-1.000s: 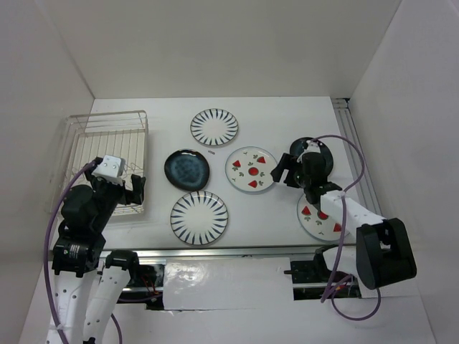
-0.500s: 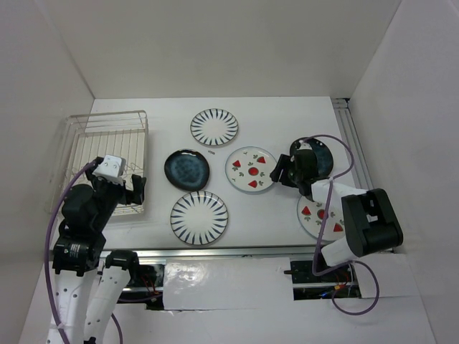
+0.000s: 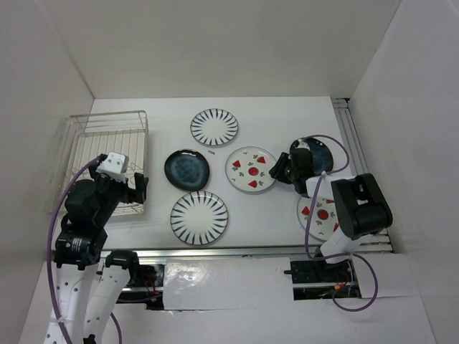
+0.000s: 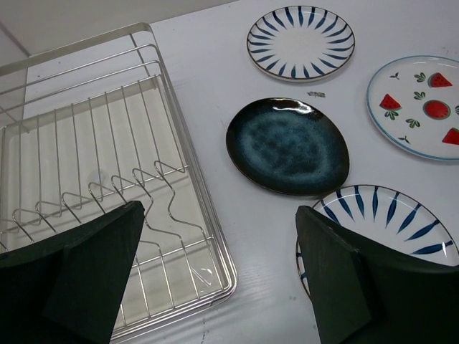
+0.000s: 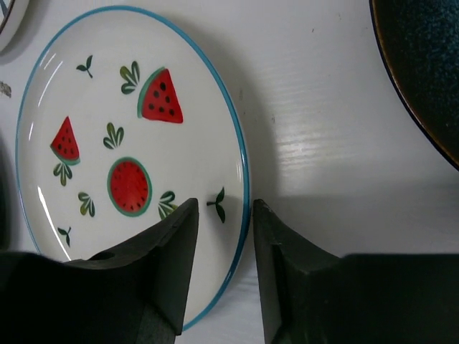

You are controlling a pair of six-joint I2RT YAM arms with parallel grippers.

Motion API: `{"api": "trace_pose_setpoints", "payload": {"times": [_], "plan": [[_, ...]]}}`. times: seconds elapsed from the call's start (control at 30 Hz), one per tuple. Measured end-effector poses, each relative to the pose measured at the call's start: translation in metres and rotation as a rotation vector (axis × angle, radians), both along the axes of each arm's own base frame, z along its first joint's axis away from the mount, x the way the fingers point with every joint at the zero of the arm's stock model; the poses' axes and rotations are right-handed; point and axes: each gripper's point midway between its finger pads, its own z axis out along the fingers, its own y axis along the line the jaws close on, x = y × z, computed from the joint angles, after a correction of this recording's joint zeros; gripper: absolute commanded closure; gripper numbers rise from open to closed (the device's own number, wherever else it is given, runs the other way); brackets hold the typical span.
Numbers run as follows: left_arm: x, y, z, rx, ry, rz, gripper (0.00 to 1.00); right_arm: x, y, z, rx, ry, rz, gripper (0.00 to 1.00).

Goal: Load the plates into the dish rack

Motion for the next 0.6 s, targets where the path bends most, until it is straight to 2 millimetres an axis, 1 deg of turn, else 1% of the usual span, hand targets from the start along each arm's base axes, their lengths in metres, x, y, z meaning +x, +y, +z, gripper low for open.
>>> {"api": "trace_pose_setpoints", "payload": {"times": [0.07, 0.1, 0.17, 0.2, 0.27, 0.3, 0.43, 0.6], "plan": [[0.001, -0.001, -0.001, -0.001, 0.006, -0.004, 0.00, 0.006, 0.001, -0.001, 0.011, -0.009, -0.008, 0.63], [0.001, -0.001, -0.002, -0.001, 0.009, -0.005, 0.00, 0.008, 0.002, -0.002, 0.013, -0.011, -0.013, 0.74], [0.001, -0.002, -0.002, -0.002, 0.010, -0.009, 0.00, 0.012, 0.002, -0.004, 0.021, -0.013, -0.026, 0.84], [0.001, -0.002, -0.002, -0.003, 0.012, -0.013, 0.00, 0.014, 0.003, -0.003, 0.034, -0.015, -0.034, 0.91], [0.002, -0.004, -0.004, -0.004, 0.020, -0.023, 0.00, 0.017, 0.005, -0.002, 0.051, -0.019, -0.042, 0.98], [0.003, -0.005, -0.005, -0.005, 0.027, -0.027, 0.00, 0.017, 0.005, -0.001, 0.057, -0.021, -0.045, 1.00], [0.011, -0.011, -0.009, -0.011, 0.104, -0.059, 0.00, 0.016, 0.006, -0.001, 0.073, -0.018, -0.058, 1.00], [0.035, -0.024, 0.011, -0.030, 0.170, -0.119, 0.00, 0.005, 0.004, 0.001, 0.082, -0.013, -0.059, 1.00]]}}
